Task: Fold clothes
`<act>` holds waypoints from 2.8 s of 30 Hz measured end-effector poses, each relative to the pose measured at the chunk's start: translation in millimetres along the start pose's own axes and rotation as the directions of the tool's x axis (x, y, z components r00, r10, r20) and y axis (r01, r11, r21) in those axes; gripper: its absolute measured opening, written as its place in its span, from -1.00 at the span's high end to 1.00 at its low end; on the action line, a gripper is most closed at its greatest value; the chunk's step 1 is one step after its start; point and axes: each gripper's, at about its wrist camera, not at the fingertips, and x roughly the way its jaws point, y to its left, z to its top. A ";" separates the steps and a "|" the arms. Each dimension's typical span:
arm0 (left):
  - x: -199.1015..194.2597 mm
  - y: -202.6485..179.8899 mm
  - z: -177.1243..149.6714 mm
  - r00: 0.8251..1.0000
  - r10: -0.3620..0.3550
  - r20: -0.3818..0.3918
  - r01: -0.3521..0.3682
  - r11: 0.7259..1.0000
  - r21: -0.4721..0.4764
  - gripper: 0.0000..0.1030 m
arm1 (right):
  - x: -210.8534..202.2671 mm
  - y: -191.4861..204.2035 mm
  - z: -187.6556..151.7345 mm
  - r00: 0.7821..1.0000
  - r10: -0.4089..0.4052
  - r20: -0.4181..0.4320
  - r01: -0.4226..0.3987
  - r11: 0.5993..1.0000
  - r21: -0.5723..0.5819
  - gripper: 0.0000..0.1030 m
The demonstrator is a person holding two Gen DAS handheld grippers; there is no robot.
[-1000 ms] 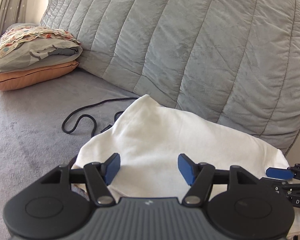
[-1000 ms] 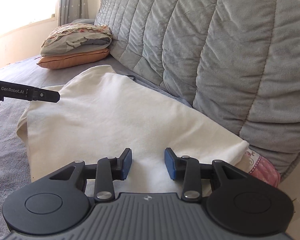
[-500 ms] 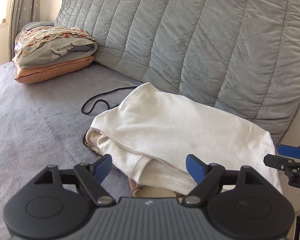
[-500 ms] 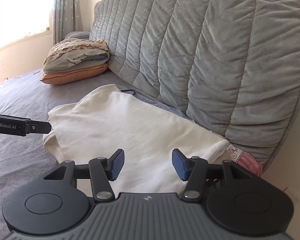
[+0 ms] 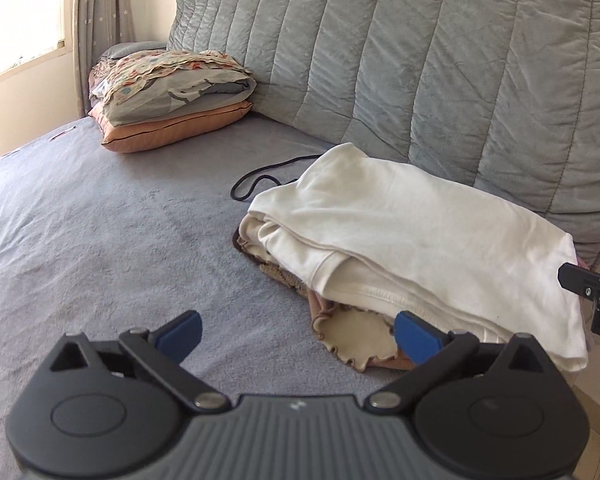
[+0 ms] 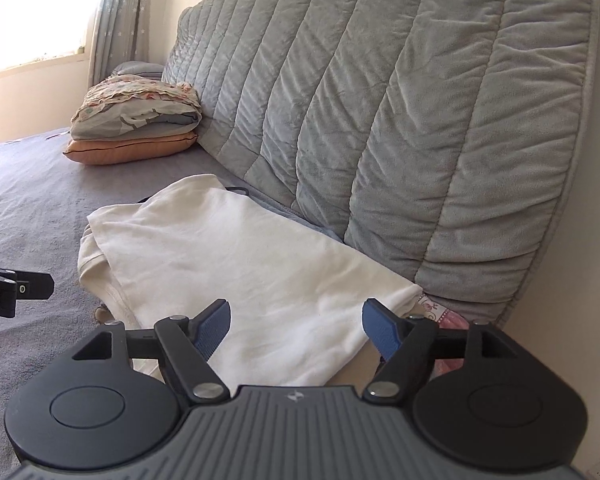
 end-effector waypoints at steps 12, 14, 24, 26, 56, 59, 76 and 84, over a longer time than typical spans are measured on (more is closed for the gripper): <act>-22.2 69.7 -31.9 0.984 0.162 -0.074 -0.171 0.975 -0.140 -0.99 | -1.4 63.6 6.3 0.992 0.123 -0.021 -0.122 0.992 0.017 -1.00; -29.8 80.8 -38.2 0.979 0.192 -0.067 -0.200 0.969 -0.146 -0.99 | -4.2 82.4 4.4 0.989 0.150 -0.013 -0.150 0.989 0.006 -1.00; -70.3 149.9 -71.5 0.948 0.309 -0.080 -0.319 0.930 -0.181 -0.99 | -22.2 179.8 6.9 0.952 0.306 -0.004 -0.306 0.951 -0.038 -1.00; -79.2 167.9 -80.1 0.941 0.327 -0.091 -0.339 0.919 -0.202 -0.99 | -29.1 198.8 7.6 0.940 0.342 0.002 -0.341 0.939 -0.041 -1.00; -106.4 371.9 -212.5 0.823 0.546 -0.158 -0.558 0.721 -0.410 -1.00 | -31.3 445.6 -60.3 0.836 0.546 -0.059 -0.549 0.824 -0.143 -1.00; -101.0 378.1 -218.7 0.824 0.551 -0.132 -0.550 0.723 -0.418 -0.99 | -24.2 451.3 -68.4 0.855 0.516 -0.043 -0.516 0.843 -0.153 -1.00; -85.9 397.9 -237.1 0.835 0.547 -0.064 -0.512 0.729 -0.454 -1.00 | -1.1 462.3 -89.9 0.864 0.490 -0.117 -0.503 0.851 -0.152 -1.00; -86.0 398.1 -238.0 0.834 0.547 -0.064 -0.513 0.729 -0.454 -1.00 | -0.3 464.7 -90.3 0.863 0.490 -0.119 -0.504 0.850 -0.152 -1.00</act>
